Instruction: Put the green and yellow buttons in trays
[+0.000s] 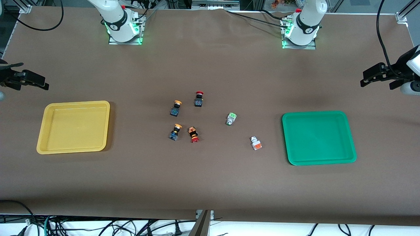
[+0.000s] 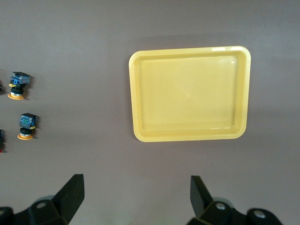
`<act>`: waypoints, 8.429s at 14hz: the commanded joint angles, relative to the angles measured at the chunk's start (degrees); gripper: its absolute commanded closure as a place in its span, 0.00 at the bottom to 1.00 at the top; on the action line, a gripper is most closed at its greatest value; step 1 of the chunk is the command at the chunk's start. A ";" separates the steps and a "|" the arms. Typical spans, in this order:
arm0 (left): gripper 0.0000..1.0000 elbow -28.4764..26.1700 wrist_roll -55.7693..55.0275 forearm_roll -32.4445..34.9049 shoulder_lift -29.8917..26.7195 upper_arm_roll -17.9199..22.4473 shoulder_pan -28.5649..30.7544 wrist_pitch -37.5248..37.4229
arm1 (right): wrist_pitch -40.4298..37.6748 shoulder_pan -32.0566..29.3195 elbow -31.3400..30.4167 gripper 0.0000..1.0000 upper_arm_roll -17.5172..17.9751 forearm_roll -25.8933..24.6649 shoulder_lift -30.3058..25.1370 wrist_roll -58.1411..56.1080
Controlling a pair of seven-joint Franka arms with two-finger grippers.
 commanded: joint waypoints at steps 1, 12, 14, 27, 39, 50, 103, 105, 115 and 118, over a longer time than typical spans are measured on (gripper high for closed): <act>0.00 0.76 0.95 0.46 1.83 -0.09 -0.24 -2.66 | -0.34 -0.43 1.15 0.00 0.01 0.79 0.52 -0.87; 0.00 2.60 -2.63 -0.33 1.84 -1.31 -1.12 -2.76 | 0.72 -0.34 1.15 0.00 0.19 1.14 0.79 -0.86; 0.00 2.86 -13.32 -0.33 5.51 -5.95 -2.61 -2.33 | 0.72 -0.08 1.15 0.00 0.27 0.97 0.79 -0.86; 0.00 3.39 -37.81 -0.68 24.52 -11.16 -20.46 18.33 | 0.80 0.10 0.71 0.00 0.45 0.70 7.54 -0.95; 0.00 0.84 -39.57 -0.68 39.54 -11.25 -26.26 31.52 | 18.64 18.88 -0.43 0.00 0.54 1.23 22.93 28.45; 1.00 1.45 -38.08 -0.86 43.42 -10.90 -26.96 35.03 | 40.96 28.22 -17.48 0.00 5.19 5.10 24.08 50.45; 0.71 4.18 -37.64 12.15 46.49 -13.98 -12.55 41.62 | 42.88 32.60 0.00 0.00 -4.91 4.75 34.53 44.47; 0.99 4.18 -36.85 12.94 46.31 -13.98 -12.29 41.54 | 46.84 34.45 0.00 0.00 -4.82 4.83 36.46 47.29; 1.00 5.94 -7.69 10.22 37.96 -13.27 3.43 26.33 | 52.31 36.39 0.00 0.70 -4.74 5.01 39.99 51.17; 0.94 3.74 -6.26 9.95 37.96 -13.19 6.25 22.66 | 52.05 36.22 0.00 1.00 -5.00 3.87 39.55 48.54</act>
